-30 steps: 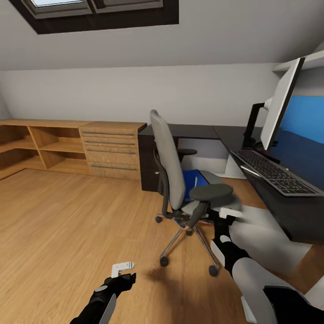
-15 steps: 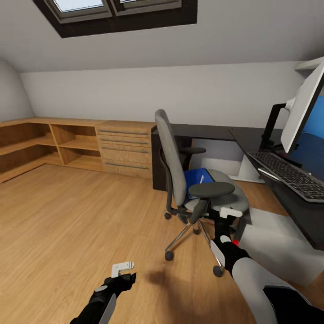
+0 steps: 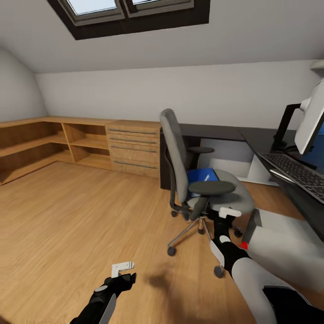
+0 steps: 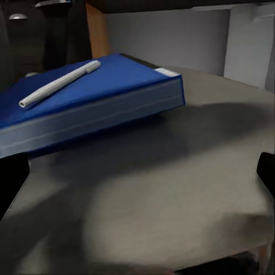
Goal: In the bedroom, organize the workspace by keeping the computer under the desk, ensuring the monitor is on the desk, placing the keyboard on the desk next to the monitor, placing the mouse on the desk next to the keyboard, moving the folder from the swivel chair onto the desk next to the mouse, stacking the notebook on top of the folder with the pen on top of the notebook, and positioning the swivel chair next to the desk.
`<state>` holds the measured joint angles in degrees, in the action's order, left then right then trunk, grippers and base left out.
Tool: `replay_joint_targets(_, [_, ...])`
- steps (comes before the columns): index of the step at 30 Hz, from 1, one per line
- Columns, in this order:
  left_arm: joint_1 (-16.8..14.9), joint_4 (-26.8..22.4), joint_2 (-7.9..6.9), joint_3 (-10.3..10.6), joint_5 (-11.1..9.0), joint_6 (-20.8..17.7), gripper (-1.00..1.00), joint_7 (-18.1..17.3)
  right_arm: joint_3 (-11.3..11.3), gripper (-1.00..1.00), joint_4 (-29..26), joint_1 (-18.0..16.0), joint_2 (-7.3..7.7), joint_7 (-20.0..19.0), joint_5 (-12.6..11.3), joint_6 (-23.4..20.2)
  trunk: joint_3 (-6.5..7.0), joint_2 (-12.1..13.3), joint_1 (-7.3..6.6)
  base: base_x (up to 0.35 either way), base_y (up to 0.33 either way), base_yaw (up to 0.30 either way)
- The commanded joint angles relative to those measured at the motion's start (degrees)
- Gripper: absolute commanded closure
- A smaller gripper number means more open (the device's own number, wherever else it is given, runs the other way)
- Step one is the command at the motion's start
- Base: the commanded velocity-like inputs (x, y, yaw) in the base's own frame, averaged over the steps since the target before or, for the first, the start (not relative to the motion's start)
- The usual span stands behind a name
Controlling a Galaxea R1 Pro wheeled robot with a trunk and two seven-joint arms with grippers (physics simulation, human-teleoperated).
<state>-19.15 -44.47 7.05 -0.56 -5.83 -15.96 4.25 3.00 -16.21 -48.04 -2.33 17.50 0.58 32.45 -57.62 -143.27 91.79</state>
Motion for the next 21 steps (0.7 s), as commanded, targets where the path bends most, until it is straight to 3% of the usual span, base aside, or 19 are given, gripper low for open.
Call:
replay_joint_targets(1, [-0.01, -0.09, 0.05, -0.05, -0.59, -0.30, -1.00, 0.23, 0.25, -1.00, 0.04, -0.04, -0.04, -0.10, 0.12, 0.23, -0.05, -0.02, -0.01, 0.000, 0.000, 0.226])
replay_joint_targets(21, [-0.01, -0.09, 0.06, -0.05, -0.58, -0.30, -1.00, 0.23, 0.20, -1.00, 0.04, -0.04, -0.04, 1.51, 0.08, 0.25, -0.05, -0.02, -0.01, 0.000, 0.000, 0.164])
